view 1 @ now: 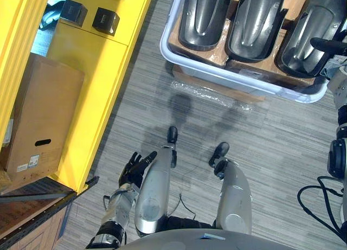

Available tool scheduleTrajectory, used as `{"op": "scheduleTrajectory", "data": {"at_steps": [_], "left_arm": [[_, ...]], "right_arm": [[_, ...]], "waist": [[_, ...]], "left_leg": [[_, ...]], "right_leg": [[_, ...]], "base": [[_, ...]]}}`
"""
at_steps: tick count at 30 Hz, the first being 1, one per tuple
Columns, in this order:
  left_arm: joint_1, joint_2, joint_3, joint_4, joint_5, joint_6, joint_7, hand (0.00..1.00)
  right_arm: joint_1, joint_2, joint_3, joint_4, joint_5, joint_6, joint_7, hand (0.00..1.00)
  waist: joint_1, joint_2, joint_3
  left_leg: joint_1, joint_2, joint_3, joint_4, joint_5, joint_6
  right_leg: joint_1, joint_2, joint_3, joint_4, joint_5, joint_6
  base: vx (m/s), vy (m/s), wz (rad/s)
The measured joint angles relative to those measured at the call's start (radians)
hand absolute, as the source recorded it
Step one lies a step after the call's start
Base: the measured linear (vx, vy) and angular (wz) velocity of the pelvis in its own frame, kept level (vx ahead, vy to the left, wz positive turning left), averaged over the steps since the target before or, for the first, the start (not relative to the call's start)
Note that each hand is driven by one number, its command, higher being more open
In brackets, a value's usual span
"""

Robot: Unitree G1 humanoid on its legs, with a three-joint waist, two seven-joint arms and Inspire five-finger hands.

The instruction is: Walk over and take three plastic housings, then place them on the shelf

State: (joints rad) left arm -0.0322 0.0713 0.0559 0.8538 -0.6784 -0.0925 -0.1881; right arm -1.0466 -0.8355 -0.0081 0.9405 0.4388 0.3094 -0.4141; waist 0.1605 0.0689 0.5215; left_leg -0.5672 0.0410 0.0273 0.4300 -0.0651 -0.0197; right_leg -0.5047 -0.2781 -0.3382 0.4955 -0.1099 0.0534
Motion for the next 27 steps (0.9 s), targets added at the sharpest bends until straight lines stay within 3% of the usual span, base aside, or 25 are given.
{"op": "scheduleTrajectory", "data": {"at_steps": [2, 3, 8, 12, 18, 27], "left_arm": [[0.0, 0.002, -0.008, -0.003, -0.007, -0.002, -0.008, 1.0], [0.0, 0.001, -0.009, -0.002, -0.017, -0.001, -0.011, 1.0], [0.0, 0.001, -0.01, -0.002, -0.018, -0.001, -0.012, 1.0], [-0.001, -0.001, -0.012, -0.002, -0.018, -0.022, -0.012, 1.0], [-0.001, -0.001, -0.017, -0.002, -0.018, -0.039, -0.02, 1.0], [-0.001, 0.0, -0.032, -0.029, -0.02, -0.041, -0.016, 1.0]], "right_arm": [[0.0, -0.015, 0.002, 0.003, -0.001, 0.019, 0.019, 1.0], [0.0, -0.022, 0.005, 0.007, -0.004, 0.031, 0.029, 0.0], [0.0, -0.025, 0.023, 0.045, -0.02, 0.101, 0.083, 0.0], [-0.001, -0.096, 0.061, 0.071, -0.052, 0.144, 0.105, 0.0], [-0.009, -0.11, 0.102, 0.091, -0.073, 0.162, 0.127, 0.0], [0.001, -0.103, 0.116, 0.116, -0.07, 0.132, 0.118, 0.0]], "waist": [[0.002, 0.003, 0.001], [0.002, 0.005, 0.001], [0.002, 0.007, 0.001], [0.003, 0.008, 0.001], [0.004, 0.009, 0.0], [0.014, 0.01, -0.001]], "left_leg": [[-0.012, 0.0, -0.001, 0.001, 0.004, 0.0], [-0.017, 0.0, -0.003, 0.002, 0.005, 0.0], [-0.018, 0.0, -0.008, 0.004, 0.007, -0.002], [-0.039, 0.0, -0.018, 0.007, 0.007, -0.004], [-0.056, 0.008, -0.024, 0.021, 0.008, -0.013], [-0.083, 0.013, -0.04, 0.06, 0.001, -0.016]], "right_leg": [[-0.013, -0.001, 0.0, 0.006, 0.0, -0.001], [-0.019, -0.002, -0.001, 0.009, -0.001, -0.002], [-0.02, -0.003, -0.005, 0.018, -0.005, -0.006], [-0.039, -0.006, -0.013, 0.031, -0.016, -0.012], [-0.059, -0.001, -0.017, 0.05, -0.023, -0.022], [-0.069, -0.002, -0.028, 0.079, -0.035, -0.021]], "base": [[0.0, 0.0, 0.02], [0.0, 0.0, 0.0], [0.0, 0.0, 0.0], [-0.02, -0.003, 0.04], [0.0, -0.002, 0.01], [0.0, -0.001, 0.02]]}}
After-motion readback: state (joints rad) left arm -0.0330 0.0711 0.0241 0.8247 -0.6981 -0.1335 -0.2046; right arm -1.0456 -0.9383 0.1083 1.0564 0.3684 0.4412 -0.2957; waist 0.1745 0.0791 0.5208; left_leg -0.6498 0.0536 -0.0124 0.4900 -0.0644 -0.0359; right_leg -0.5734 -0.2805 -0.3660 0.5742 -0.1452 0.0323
